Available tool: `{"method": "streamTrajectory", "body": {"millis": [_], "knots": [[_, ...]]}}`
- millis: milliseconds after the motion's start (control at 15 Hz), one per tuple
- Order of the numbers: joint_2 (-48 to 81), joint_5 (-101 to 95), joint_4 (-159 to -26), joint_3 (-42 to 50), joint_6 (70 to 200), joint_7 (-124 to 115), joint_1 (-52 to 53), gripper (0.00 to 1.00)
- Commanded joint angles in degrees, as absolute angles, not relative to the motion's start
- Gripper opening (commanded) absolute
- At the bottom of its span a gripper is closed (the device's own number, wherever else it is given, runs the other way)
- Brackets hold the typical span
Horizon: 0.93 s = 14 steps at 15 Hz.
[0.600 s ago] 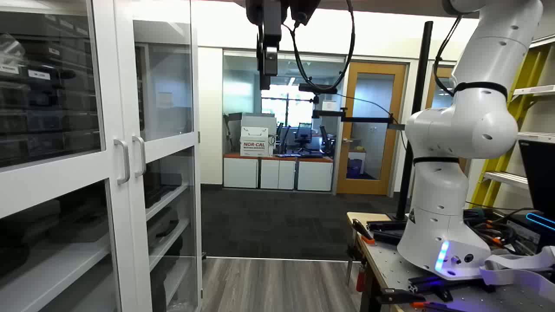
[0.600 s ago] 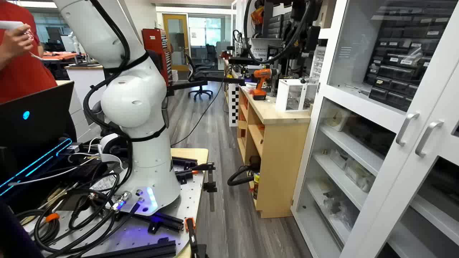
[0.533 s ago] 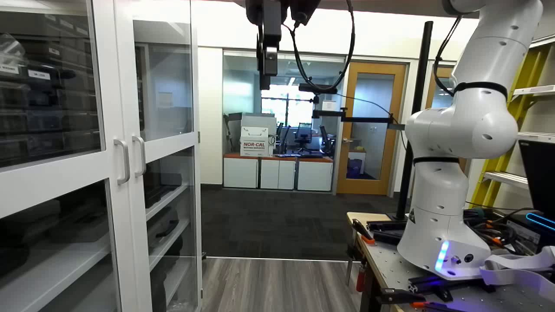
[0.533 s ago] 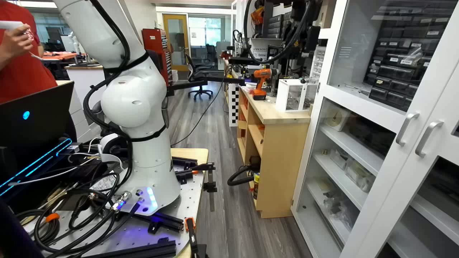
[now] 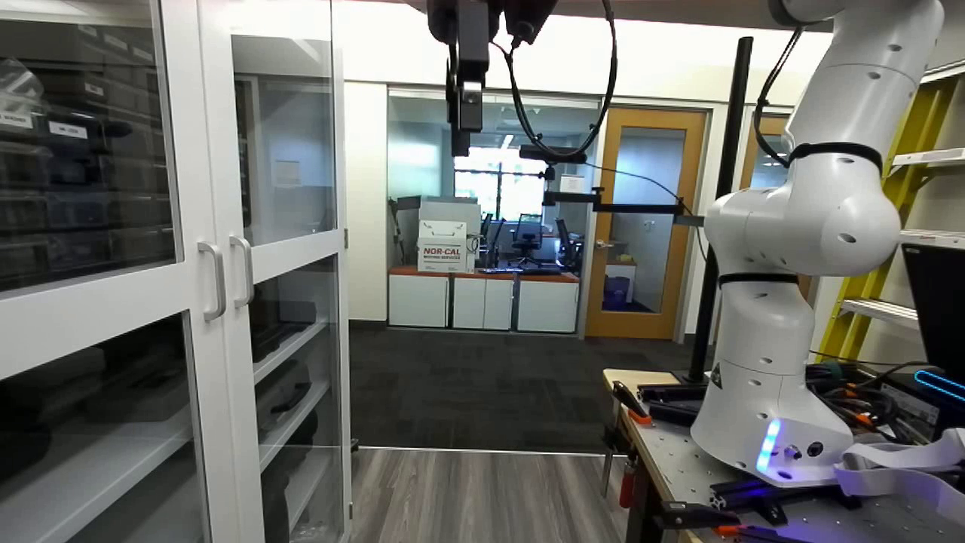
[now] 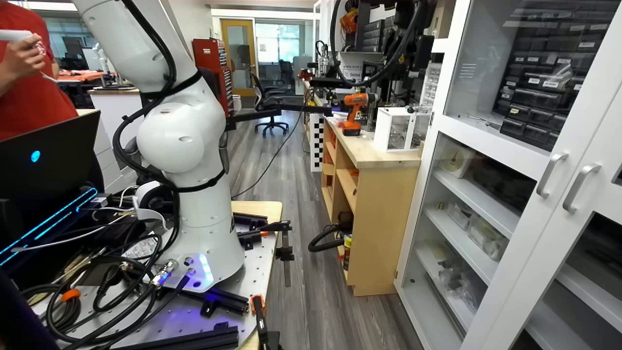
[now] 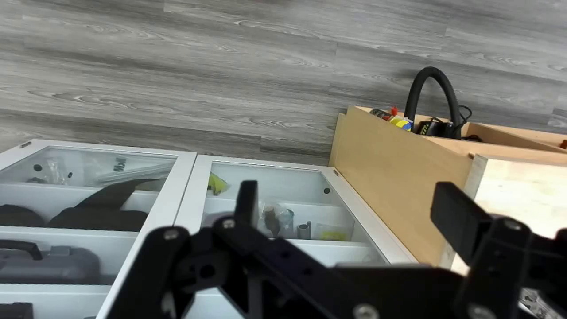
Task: Open the left glass door of the cabinet.
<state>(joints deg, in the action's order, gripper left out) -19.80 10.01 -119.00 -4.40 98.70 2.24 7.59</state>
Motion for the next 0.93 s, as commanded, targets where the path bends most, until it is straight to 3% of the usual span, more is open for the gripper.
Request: {"method": "streamTrajectory", "body": {"millis": [0,867], "knots": [[-19.76,10.11,-118.87,-4.75,98.56,2.32,7.19,1.0],[-12.56,7.0,-118.64,-4.62,108.37,2.68,6.21,1.0]]}}
